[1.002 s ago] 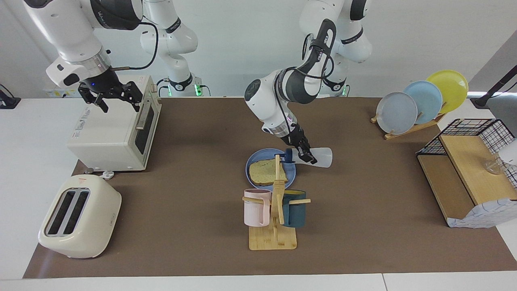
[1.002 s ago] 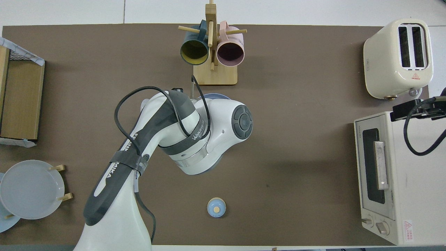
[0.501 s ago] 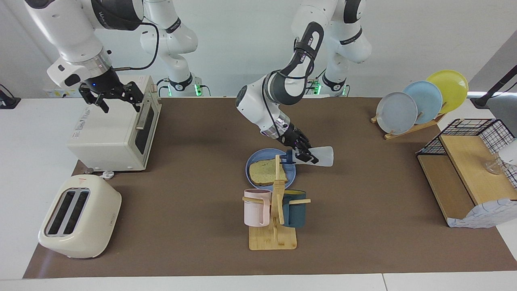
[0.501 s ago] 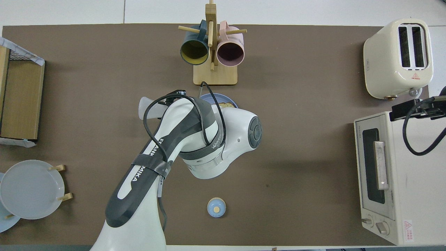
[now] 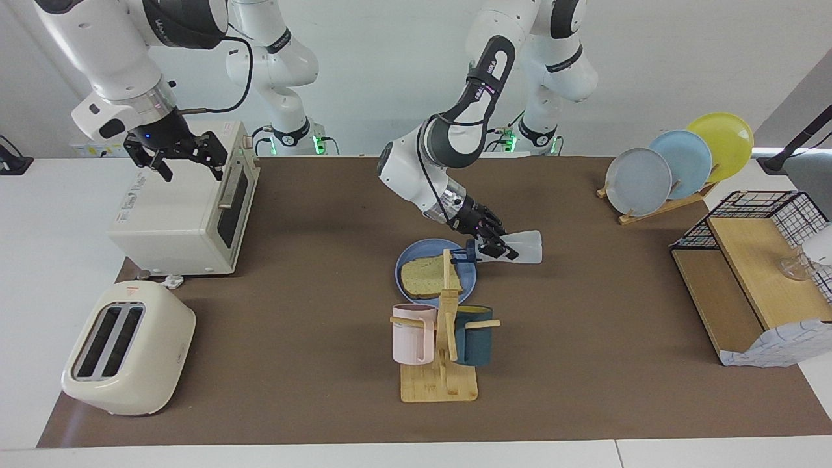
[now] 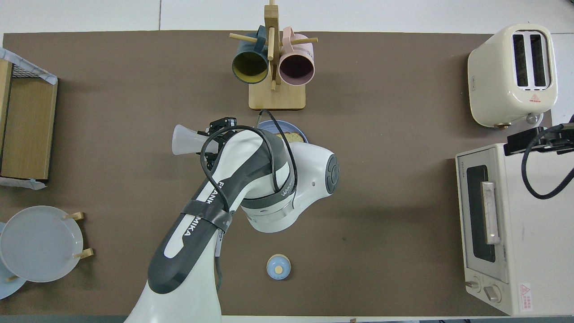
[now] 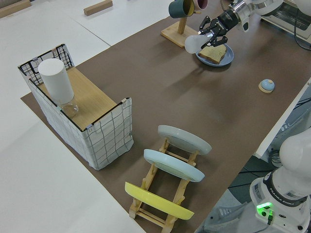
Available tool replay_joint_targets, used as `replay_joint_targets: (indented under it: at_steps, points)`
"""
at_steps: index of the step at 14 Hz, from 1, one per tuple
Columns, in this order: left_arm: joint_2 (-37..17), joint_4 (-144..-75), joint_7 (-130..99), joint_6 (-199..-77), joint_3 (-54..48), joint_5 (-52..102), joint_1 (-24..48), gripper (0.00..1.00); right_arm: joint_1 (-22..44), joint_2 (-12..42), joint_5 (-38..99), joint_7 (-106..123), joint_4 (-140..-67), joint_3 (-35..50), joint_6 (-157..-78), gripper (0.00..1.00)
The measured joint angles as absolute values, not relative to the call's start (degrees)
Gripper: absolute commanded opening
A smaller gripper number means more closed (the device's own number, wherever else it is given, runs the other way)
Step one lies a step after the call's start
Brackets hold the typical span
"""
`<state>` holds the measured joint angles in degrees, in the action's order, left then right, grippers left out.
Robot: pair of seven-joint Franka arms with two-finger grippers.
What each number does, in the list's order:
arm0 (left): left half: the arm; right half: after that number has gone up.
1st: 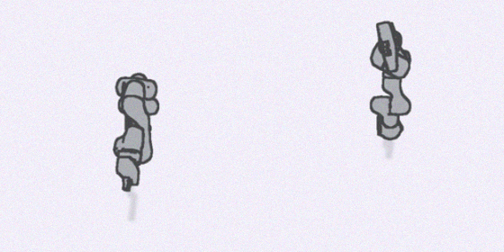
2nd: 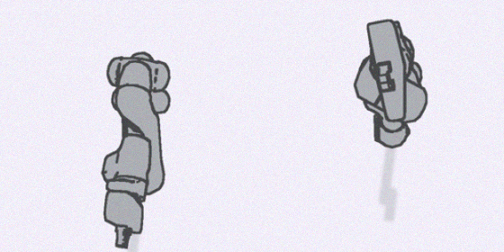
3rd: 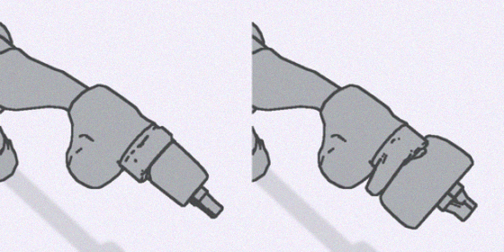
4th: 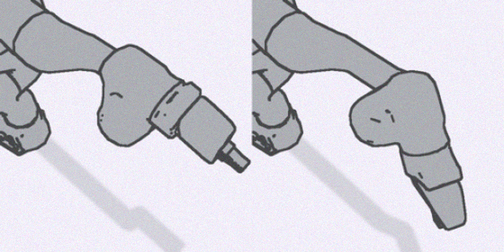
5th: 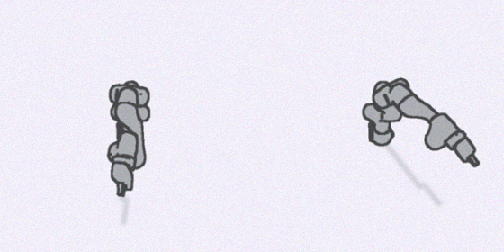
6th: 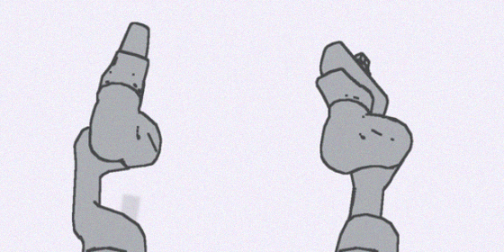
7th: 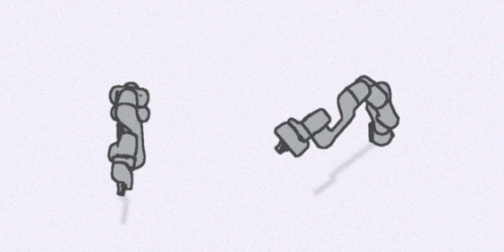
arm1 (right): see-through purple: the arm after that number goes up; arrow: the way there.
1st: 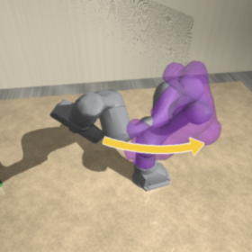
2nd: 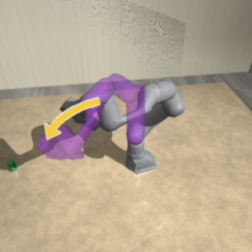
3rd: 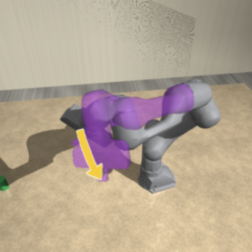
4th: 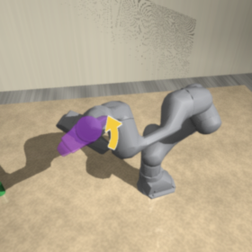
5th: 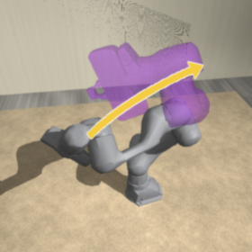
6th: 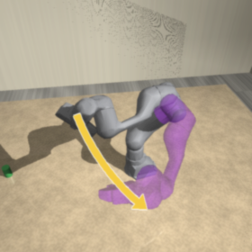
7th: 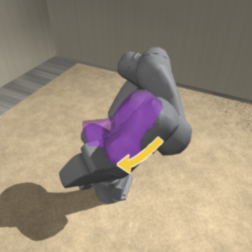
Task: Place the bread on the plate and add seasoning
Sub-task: 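Shake the bottle over the toast on the plate with the left gripper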
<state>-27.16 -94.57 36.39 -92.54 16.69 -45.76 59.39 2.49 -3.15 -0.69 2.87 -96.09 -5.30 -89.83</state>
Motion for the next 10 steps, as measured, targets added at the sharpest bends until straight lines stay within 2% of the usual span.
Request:
replay_joint_targets:
  at_steps: [5,10]
  points:
    - [-35.1,-88.8,36.0,-82.7,16.7,-50.9,60.6,0.0,2.6,-3.1,-0.7,2.9,-96.1,-5.2,-89.8,1.0]
    - [-35.6,-87.9,36.0,-78.5,16.7,-55.4,61.9,0.0,2.6,-3.1,-0.7,2.9,-96.1,-5.1,-89.8,1.0]
